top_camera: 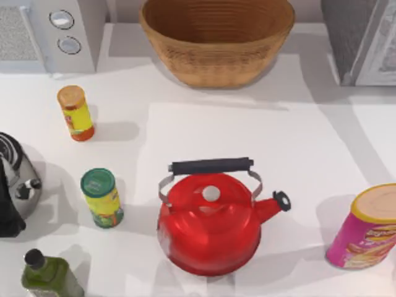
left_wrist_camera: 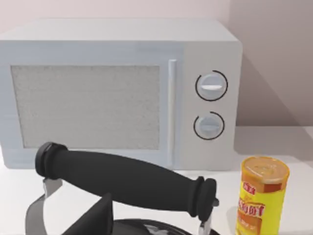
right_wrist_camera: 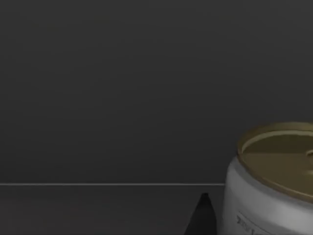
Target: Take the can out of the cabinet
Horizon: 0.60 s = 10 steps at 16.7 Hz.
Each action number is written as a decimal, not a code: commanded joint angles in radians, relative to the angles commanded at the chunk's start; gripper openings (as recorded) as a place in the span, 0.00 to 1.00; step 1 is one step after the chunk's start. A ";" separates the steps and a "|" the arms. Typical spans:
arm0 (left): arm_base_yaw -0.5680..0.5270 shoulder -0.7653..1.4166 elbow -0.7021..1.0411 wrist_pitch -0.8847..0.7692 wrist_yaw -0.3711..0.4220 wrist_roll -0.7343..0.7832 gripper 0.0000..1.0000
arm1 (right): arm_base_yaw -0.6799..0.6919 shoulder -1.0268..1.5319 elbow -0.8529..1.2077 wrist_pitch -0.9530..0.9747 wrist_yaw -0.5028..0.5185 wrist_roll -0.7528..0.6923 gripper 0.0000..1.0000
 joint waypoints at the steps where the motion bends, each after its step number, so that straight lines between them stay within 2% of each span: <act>1: 0.000 0.000 0.000 0.000 0.000 0.000 1.00 | 0.000 0.000 0.000 0.000 0.000 0.000 0.00; 10: 0.000 0.000 0.000 0.000 0.000 0.000 1.00 | 0.004 -0.004 -0.001 -0.003 0.002 0.001 0.00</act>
